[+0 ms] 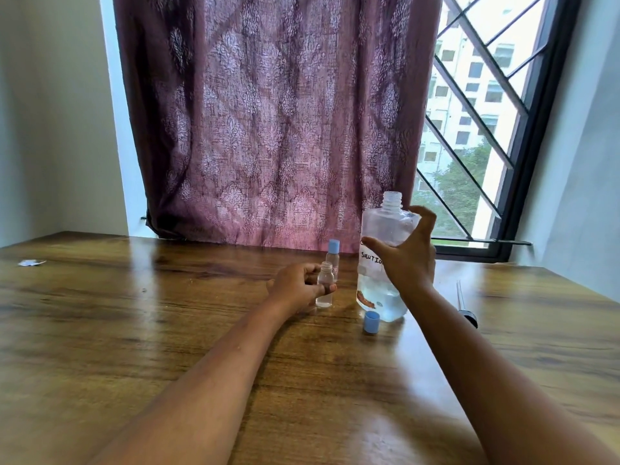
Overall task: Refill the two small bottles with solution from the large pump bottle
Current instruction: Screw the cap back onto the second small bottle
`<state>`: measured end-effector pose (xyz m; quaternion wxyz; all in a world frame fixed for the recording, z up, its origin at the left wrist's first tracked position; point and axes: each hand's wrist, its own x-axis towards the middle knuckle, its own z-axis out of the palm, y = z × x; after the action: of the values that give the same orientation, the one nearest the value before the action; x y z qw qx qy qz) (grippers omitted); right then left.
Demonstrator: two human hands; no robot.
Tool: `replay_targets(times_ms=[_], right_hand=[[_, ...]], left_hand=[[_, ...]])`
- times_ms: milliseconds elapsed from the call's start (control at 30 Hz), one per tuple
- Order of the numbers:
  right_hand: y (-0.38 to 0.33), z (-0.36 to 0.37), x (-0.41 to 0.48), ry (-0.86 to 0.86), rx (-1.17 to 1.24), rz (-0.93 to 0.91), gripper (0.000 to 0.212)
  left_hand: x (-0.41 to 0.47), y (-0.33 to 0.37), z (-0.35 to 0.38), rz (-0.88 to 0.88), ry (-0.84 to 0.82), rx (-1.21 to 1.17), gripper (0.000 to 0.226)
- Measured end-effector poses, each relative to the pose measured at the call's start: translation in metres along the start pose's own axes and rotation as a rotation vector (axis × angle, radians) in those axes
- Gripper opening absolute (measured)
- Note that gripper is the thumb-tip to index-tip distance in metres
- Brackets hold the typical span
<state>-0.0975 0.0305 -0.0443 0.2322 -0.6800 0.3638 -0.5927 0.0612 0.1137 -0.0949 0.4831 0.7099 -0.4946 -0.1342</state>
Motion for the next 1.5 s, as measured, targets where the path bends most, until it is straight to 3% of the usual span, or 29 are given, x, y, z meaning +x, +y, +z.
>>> replay_targets(times_ms=[233,300,400,467,533,667,833,967,1067,1367,1500], right_hand=[[-0.003,-0.005,0.003,-0.033,-0.03,-0.001,0.083],[-0.014,-0.01,-0.002,0.092,-0.227,-0.179,0.083],[-0.037,-0.016,-0.012,0.293,-0.552,-0.624,0.055],[-0.056,-0.013,-0.022,0.131,-0.549,-0.69,0.028],[-0.067,-0.006,-0.037,-0.166,-0.62,-0.555,0.014],[-0.059,0.003,-0.052,-0.649,-1.102,-0.305,0.033],[-0.045,0.009,-0.05,-0.817,-1.24,-0.151,0.034],[-0.04,0.015,-0.048,-0.999,-1.18,-0.166,0.035],[-0.038,0.016,-0.044,-1.036,-1.077,-0.215,0.03],[-0.028,0.016,-0.02,-0.517,-0.248,-0.202,0.015],[-0.019,0.027,-0.024,-0.422,-0.03,-0.194,0.008]], left_hand=[[0.002,-0.002,0.001,0.009,0.011,0.026,0.042],[0.002,-0.003,0.0,0.009,0.014,0.02,0.041],[0.002,-0.002,0.001,0.018,0.009,0.021,0.043],[0.002,-0.002,0.001,0.025,0.007,0.013,0.042],[0.002,-0.002,0.002,0.037,0.02,0.02,0.036],[0.003,-0.003,0.001,0.033,0.014,0.006,0.039],[0.004,-0.003,0.001,0.031,-0.017,-0.01,0.043],[0.004,-0.003,0.0,0.03,-0.021,-0.011,0.042],[0.005,-0.004,-0.001,0.037,-0.033,-0.037,0.042],[0.004,-0.003,0.001,0.049,-0.087,-0.126,0.039],[0.004,-0.003,0.001,0.043,-0.104,-0.127,0.038]])
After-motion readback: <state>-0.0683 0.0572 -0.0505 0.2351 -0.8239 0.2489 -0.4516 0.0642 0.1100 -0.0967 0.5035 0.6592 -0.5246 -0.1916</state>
